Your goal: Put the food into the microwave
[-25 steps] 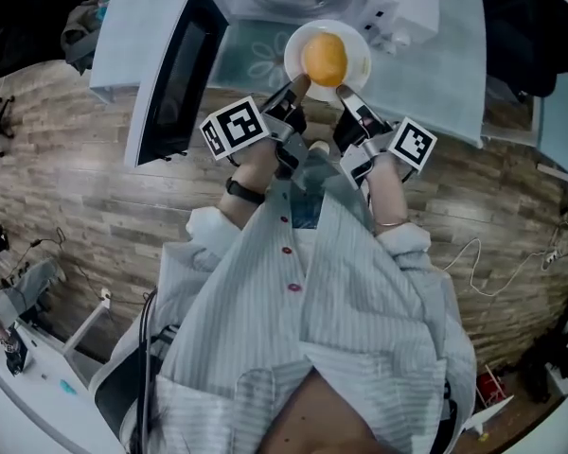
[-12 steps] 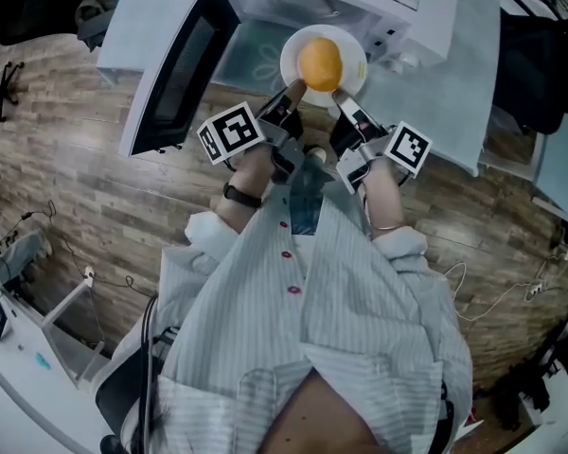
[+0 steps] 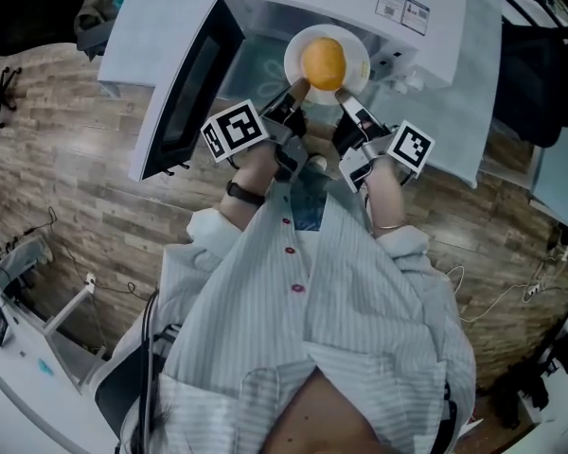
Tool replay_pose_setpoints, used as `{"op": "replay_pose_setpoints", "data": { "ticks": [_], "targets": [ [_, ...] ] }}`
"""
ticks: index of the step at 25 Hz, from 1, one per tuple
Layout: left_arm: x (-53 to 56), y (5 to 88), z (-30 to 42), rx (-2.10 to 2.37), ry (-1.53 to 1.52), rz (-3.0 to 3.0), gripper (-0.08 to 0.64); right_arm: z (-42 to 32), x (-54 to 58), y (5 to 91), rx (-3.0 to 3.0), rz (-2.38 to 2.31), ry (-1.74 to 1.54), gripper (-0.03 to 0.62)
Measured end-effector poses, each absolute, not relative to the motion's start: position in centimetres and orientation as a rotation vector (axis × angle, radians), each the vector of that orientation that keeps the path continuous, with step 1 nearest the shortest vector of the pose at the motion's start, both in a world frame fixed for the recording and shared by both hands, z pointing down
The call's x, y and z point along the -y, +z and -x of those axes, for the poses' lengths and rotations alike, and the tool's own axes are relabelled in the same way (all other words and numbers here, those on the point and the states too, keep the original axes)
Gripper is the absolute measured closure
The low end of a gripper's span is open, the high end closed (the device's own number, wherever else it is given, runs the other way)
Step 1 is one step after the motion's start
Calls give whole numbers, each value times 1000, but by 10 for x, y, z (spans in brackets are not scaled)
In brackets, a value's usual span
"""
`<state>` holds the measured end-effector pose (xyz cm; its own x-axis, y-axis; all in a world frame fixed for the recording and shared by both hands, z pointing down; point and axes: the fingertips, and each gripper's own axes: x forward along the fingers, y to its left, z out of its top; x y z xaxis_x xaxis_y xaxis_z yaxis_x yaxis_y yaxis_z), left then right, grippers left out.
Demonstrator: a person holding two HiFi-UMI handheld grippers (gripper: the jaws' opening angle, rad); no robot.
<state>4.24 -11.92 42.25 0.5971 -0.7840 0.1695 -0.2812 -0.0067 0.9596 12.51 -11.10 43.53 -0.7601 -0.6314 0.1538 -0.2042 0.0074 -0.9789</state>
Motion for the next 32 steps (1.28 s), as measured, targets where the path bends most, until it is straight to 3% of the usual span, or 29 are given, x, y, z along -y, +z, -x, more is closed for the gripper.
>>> {"op": "replay_pose_setpoints", "data": {
  "ticks": [32],
  "targets": [
    [170,472,-17,913,-394,-1577,540,-100,158,483,-2039,1191,-1766,538]
  ]
}}
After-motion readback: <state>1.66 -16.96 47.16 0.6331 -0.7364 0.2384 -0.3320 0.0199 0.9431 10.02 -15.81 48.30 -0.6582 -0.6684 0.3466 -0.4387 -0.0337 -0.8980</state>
